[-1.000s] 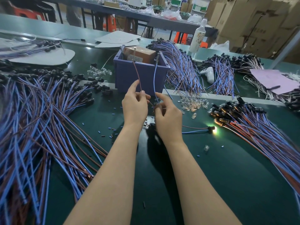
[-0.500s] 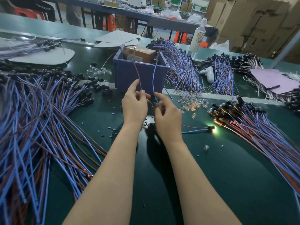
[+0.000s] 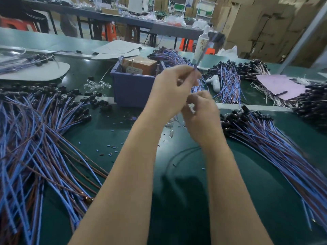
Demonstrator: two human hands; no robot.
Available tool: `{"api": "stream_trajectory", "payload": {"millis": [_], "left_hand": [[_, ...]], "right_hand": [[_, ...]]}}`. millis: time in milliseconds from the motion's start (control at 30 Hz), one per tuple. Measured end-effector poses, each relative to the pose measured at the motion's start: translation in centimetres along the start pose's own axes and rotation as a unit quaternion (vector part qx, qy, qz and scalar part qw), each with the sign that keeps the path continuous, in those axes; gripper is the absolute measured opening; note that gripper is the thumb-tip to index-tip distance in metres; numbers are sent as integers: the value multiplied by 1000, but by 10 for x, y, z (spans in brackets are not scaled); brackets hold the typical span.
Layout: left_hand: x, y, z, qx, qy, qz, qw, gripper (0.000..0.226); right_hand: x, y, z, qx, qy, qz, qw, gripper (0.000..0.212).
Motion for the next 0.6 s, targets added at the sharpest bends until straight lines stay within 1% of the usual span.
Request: {"api": "stream_trajectory", "payload": {"millis": [33, 67, 100, 133, 167, 200, 233, 267, 300, 333, 367, 400, 433, 467, 500, 533, 600], "left_hand": [[10, 2, 21, 33, 9, -19, 999, 22], [17, 2, 37, 54, 26, -19, 998, 25], [23, 1, 47, 59, 51, -7, 997, 28], [30, -1, 48, 42, 78, 1, 996, 31], [42, -3, 45, 6, 96, -10, 995, 36], [61, -7, 36, -49, 90, -50, 993, 40], [85, -15, 28, -111, 47, -108, 987, 42], [111, -24, 23, -168, -41, -155, 973, 40], [136, -31, 23, -210, -150, -176, 950, 35], [156, -34, 26, -231, -249, -166, 926, 28], [168, -32, 28, -233, -305, -132, 914, 24], [176, -28, 27, -230, -328, -93, 912, 21], [185, -23, 26, -224, -333, -66, 914, 20], [195, -19, 25, -213, -326, -59, 919, 20], [206, -16, 27, -198, -307, -69, 928, 20], [219, -13, 28, -178, -271, -83, 942, 20], [240, -11, 30, -131, -157, -104, 973, 20]], "right_hand": [[-23, 3, 1, -2, -18, 44, 999, 19], [-46, 4, 4, 0, -22, 90, 996, 21], [-70, 3, 8, 10, -8, 140, 990, 23], [-92, 0, 15, 30, 31, 193, 980, 24], [-111, -5, 24, 58, 86, 244, 964, 24], [-128, -11, 36, 90, 150, 291, 941, 23], [-140, -18, 49, 118, 218, 330, 911, 23], [-148, -24, 61, 140, 289, 357, 877, 23], [-152, -30, 71, 159, 355, 372, 843, 23], [-154, -37, 81, 176, 406, 381, 812, 23], [-155, -45, 91, 194, 441, 390, 785, 23], [-156, -54, 102, 213, 463, 401, 761, 23], [-157, -65, 113, 234, 475, 414, 741, 23], [-159, -76, 125, 253, 483, 426, 722, 23], [-159, -87, 137, 273, 484, 435, 708, 24], [-159, -97, 149, 296, 479, 440, 700, 24], [-155, -113, 171, 345, 474, 439, 681, 26]]}}
Point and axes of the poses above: each hand's wrist, its own y-axis towards the middle knuckle, its own x-axis out of the palm, z = x × y, the point moved 8 cm from there along y, towards the middle knuckle, and after that the axes turned 1 degree about z, right-handed, at the moved point
